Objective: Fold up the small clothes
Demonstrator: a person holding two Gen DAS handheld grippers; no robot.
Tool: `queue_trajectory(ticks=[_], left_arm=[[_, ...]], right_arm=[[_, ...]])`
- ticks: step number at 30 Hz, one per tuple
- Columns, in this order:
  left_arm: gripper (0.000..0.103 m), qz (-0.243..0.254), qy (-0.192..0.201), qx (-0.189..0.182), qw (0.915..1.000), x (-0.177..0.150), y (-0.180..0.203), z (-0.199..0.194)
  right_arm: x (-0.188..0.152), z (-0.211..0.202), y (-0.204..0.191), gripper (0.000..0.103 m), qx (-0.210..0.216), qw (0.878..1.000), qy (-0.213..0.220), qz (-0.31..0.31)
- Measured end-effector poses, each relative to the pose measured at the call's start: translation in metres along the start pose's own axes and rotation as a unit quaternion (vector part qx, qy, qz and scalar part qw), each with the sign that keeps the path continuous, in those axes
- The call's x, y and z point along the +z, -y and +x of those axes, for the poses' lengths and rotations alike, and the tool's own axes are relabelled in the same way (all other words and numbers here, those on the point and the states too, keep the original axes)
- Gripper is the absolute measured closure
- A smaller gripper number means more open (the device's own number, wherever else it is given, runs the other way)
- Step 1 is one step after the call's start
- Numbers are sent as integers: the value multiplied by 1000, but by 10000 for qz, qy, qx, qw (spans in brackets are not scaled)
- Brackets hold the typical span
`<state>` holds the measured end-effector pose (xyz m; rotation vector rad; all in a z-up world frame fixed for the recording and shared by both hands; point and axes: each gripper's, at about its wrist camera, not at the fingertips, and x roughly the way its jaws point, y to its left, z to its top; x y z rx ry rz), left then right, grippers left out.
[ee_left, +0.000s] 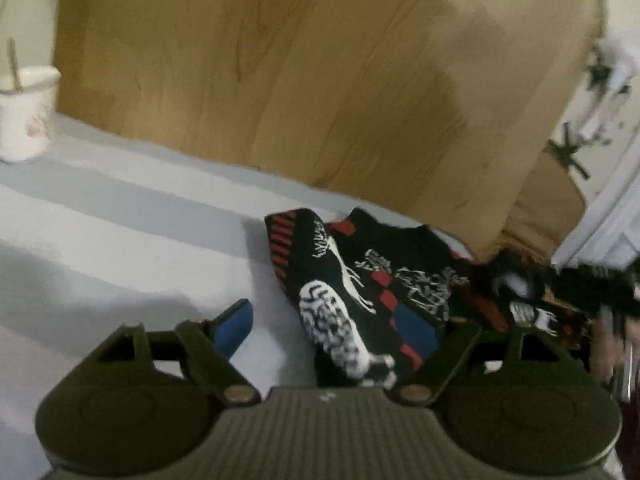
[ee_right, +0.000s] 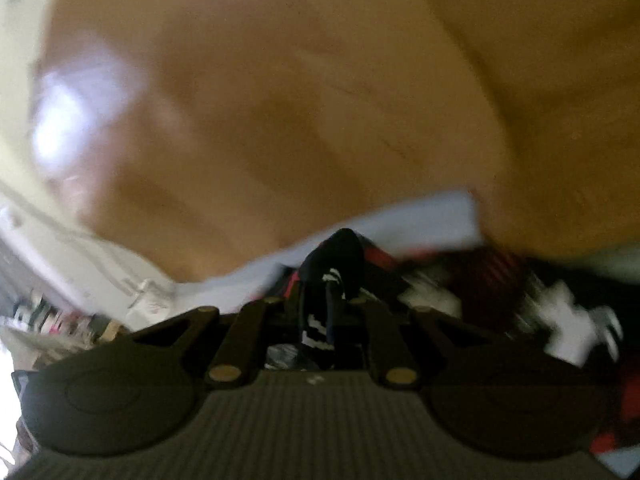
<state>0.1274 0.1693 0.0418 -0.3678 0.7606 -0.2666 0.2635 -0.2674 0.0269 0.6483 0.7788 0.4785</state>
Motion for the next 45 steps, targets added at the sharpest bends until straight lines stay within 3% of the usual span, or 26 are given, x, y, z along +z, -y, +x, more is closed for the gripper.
queue_trajectory(ticks=[2,3,4,9,11,15,16,17,18,19,20,22,24,26,28,29,31,33,36,40,43,45], left_arm=[[23,-43,-150,121,9998,4,-1,22],[23,-65,-211,136,9997,4,-1,30],[23,-74,-252,138,9996,4,-2,36],[25,34,-261,181,9995,3,2,61],[36,72,-243,217,9994,6,3,65],[60,233,-210,328,9990,10,8,71],[72,260,-191,336,9989,10,9,72],[83,260,-157,340,9990,11,8,72],[84,235,-125,297,9992,11,7,71],[85,182,-78,275,9994,12,6,69],[86,130,5,278,9995,12,5,67],[86,7,275,272,9993,11,-1,56],[90,-250,525,194,9981,13,-12,45],[90,-370,506,244,9977,13,-18,48],[85,-322,335,230,9987,10,-17,61],[73,-209,205,306,9991,9,-13,68],[63,157,183,541,9982,7,-2,73],[61,466,198,706,9962,3,9,73],[49,567,213,838,9946,1,12,72],[41,263,258,655,9972,2,4,63],[42,6,284,511,9983,7,-6,60],[46,-51,168,580,9982,8,-8,66]], right_arm=[[-3,-1,18,78,-135,9994,-82,294],[-3,-5,21,64,-276,9992,-22,293],[-1,-11,22,58,-515,9984,131,193],[3,-29,-13,55,-1139,9872,516,-992],[-5,-28,-40,52,-1244,9730,496,-1882],[-27,-11,-69,28,-1210,9458,174,-3009],[-32,-6,-68,28,-1231,9383,116,-3230],[-36,3,-72,30,-1321,9279,60,-3486],[-38,14,-75,48,-1498,9162,-25,-3717],[-36,23,-63,72,-1687,9075,-144,-3844],[-30,30,-62,95,-1846,9058,-187,-3810],[-16,17,-62,96,-1786,9166,376,-3557],[7,-13,-60,96,-1473,9358,1170,-2983],[21,-32,-47,96,-1482,9417,1629,-2545],[28,-34,-25,96,-1631,9468,1607,-2259],[30,-31,-12,96,-1736,9512,1517,-2053],[31,-22,15,96,-1954,9587,1226,-1664],[28,-17,37,96,-2094,9625,1070,-1354],[28,-29,48,96,-1995,9685,1093,-1016],[34,-63,27,96,-1755,9671,1526,-1026],[40,-82,3,96,-1556,9624,1898,-1165],[38,-81,-20,96,-1275,9628,1878,-1466]])
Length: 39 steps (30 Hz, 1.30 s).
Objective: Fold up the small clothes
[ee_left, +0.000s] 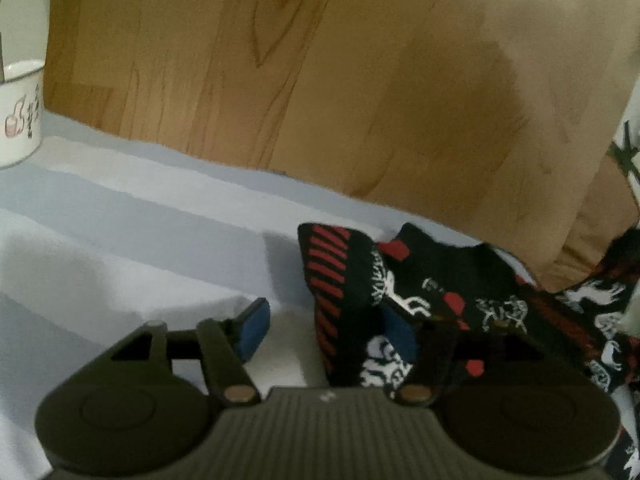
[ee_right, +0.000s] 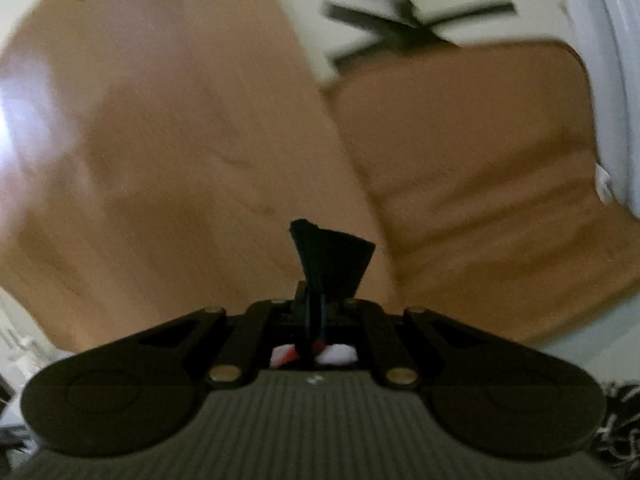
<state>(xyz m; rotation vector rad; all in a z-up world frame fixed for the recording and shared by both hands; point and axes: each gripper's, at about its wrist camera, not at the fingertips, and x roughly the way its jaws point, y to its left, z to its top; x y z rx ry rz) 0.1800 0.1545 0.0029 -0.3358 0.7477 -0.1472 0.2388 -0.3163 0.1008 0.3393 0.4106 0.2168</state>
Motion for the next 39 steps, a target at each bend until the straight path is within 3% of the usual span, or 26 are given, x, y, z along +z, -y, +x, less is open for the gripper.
queue_trajectory(ticks=[2,5,8,10,11,13,15,17,19,21,22,24,26,28,31,33,37,39], left_arm=[[47,182,2,169,9997,0,6,1],[47,362,28,257,9990,-3,11,0],[43,212,-8,110,9997,1,4,-4],[39,20,14,-38,10000,5,-5,-9],[33,-70,33,-103,9999,7,-9,-12],[24,-225,105,-230,9994,9,-15,-17],[24,-351,173,-362,9986,11,-18,-20],[24,-391,193,-500,9978,12,-17,-22],[26,-296,262,-579,9975,11,-9,-26],[27,63,364,-578,9976,6,7,-28],[27,254,393,-528,9975,3,13,-29],[27,826,386,-267,9955,-4,33,-23],[27,1306,263,60,9911,-13,45,-12],[26,1528,44,290,9878,-17,50,-3],[24,1344,86,168,9907,-14,42,-7],[24,1179,0,70,9930,-9,36,-9],[24,781,-95,-104,9968,-2,29,-27],[24,649,-124,-266,9975,-4,30,-43]], right_arm=[[-3,1,-38,96,382,9975,-95,-589],[-22,16,-95,95,1131,9835,-556,-1294],[-51,43,-139,90,1870,9567,-1436,-1706],[-64,51,-149,73,2056,9413,-2018,-1758],[-62,53,-143,62,2131,9393,-2085,-1699],[-45,43,-115,56,2212,9490,-1821,-1316],[-26,29,-74,43,1950,9659,-1513,-781],[-16,22,-33,43,1393,9805,-1335,-382],[-17,23,-4,45,850,9863,-1407,-171],[-28,29,8,67,739,9826,-1694,-210],[-38,31,6,72,662,9787,-1890,-440],[-61,35,-9,73,287,9685,-2157,-1212],[-71,23,-26,70,126,9633,-1788,-1999],[-64,17,-33,69,-9,9598,-1903,-2065],[-29,-29,-6,69,111,9816,-1468,-1218],[-15,-67,23,69,-7,9890,-1253,-780],[-27,-127,72,67,-514,9876,-1359,-587],[-34,-142,92,67,-559,9868,-1490,-296]])
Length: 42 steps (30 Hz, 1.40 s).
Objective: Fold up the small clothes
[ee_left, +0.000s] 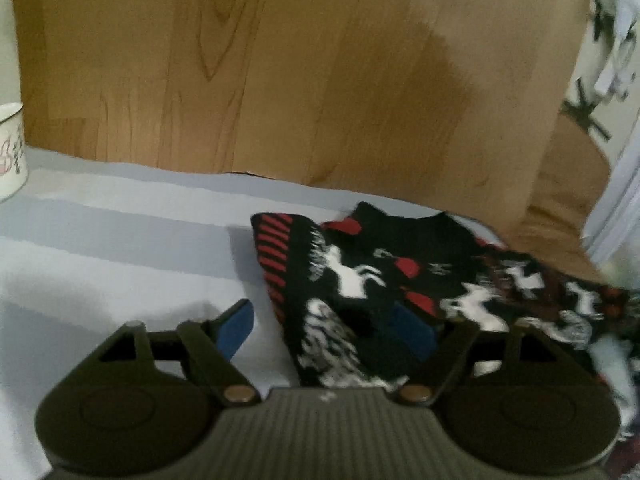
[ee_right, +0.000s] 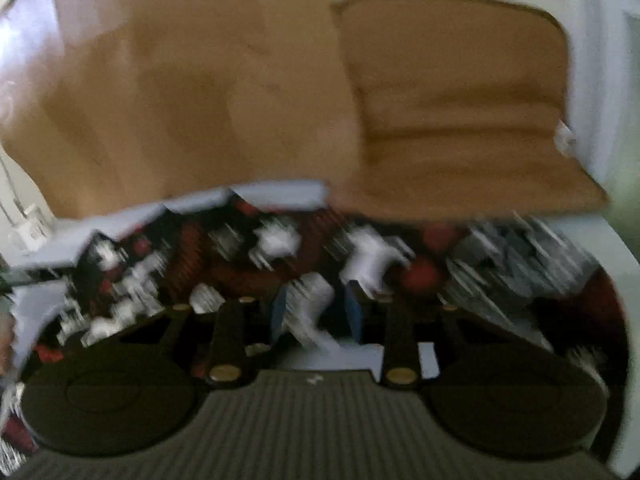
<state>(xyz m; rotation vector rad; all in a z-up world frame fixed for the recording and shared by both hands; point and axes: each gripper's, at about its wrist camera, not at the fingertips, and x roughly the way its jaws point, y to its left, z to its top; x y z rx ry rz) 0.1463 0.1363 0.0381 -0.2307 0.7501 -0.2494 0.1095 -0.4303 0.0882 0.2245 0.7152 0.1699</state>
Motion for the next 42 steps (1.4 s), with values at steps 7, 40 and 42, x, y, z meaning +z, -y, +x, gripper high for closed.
queue_trajectory(ticks=[7,40,42], left_arm=[[22,-63,-153,-143,9998,-52,11,-62],[21,603,-564,-1053,9910,-81,98,-59],[19,456,-489,-1076,9919,-78,87,-64]], right_arm=[[-19,35,14,55,854,9871,-138,1351],[2,-123,97,96,1014,9653,1084,2149],[47,-138,65,96,1532,9645,1057,1875]])
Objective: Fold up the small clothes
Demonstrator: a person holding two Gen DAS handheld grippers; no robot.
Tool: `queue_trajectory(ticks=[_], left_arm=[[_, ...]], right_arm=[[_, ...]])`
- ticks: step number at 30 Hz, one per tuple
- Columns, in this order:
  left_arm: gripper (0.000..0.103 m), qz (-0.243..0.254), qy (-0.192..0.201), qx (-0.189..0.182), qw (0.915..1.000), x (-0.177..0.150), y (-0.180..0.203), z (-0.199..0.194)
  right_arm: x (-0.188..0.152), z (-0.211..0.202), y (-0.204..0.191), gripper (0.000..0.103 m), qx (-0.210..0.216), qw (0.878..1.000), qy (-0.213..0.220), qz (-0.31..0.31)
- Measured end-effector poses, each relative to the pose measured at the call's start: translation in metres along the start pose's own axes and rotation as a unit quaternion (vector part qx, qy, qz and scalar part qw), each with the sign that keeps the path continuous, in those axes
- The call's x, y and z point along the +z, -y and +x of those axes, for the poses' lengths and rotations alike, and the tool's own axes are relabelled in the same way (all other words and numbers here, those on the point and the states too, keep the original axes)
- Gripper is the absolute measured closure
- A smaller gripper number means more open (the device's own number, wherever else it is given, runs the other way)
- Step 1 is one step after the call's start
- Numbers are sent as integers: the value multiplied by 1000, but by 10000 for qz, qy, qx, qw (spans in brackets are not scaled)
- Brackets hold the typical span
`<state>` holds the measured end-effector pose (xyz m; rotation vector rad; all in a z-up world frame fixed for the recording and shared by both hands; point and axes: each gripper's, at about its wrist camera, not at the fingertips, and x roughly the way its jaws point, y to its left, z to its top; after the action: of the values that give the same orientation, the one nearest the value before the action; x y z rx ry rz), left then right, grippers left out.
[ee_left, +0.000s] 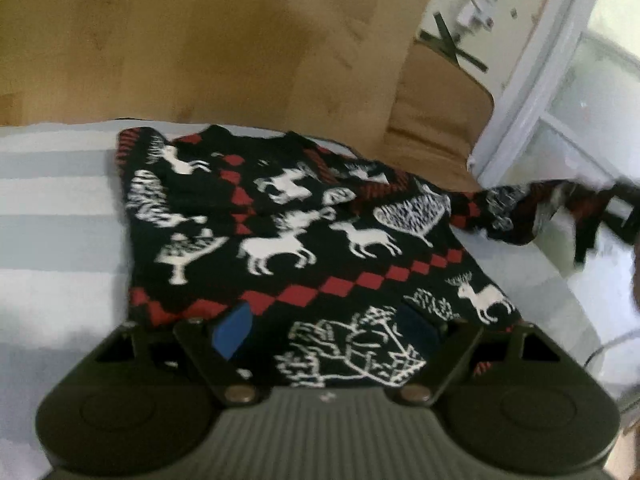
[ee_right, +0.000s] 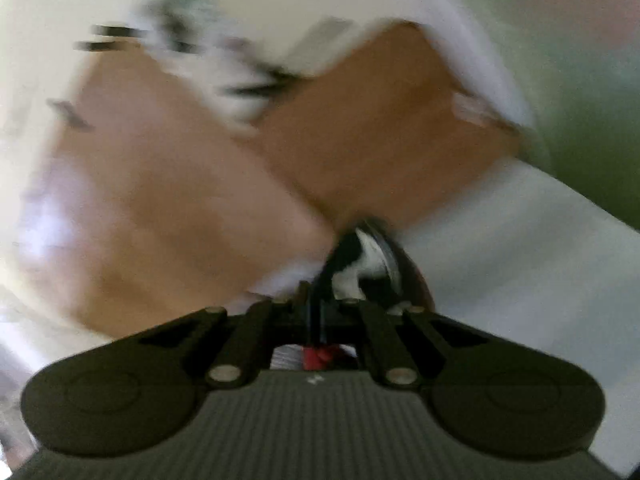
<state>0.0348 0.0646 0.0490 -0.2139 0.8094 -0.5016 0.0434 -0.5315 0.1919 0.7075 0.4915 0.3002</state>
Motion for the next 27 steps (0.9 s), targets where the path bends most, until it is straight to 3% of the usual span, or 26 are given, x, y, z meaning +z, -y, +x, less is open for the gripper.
queue_trajectory(ticks=[3,7,13,16,18,21,22,24,27], left_arm=[[19,-244,141,-27,9996,1,-16,-9],[19,-467,312,-41,9984,6,-33,-18],[15,-844,701,-4,9940,17,-61,-40],[15,-943,756,91,9926,23,-70,-41],[15,-995,698,203,9924,28,-76,-38],[15,-994,646,223,9927,36,-85,-31],[14,-987,624,242,9929,40,-88,-27],[14,-1004,569,266,9930,48,-92,-18],[14,-1064,479,352,9926,65,-100,1]], right_arm=[[25,28,-74,96,428,9972,-416,-440],[28,99,-162,96,477,9876,-903,-1193],[-24,234,-233,96,702,9683,-1894,-1472],[-63,292,-248,88,965,9549,-2394,-1469],[-79,312,-251,72,877,9406,-2775,-1747],[-65,296,-223,71,884,9480,-2443,-1840],[-51,289,-208,70,735,9543,-2212,-1872],[-31,272,-172,55,163,9660,-1738,-1908],[-23,251,-111,46,-655,9716,-1355,-1825]])
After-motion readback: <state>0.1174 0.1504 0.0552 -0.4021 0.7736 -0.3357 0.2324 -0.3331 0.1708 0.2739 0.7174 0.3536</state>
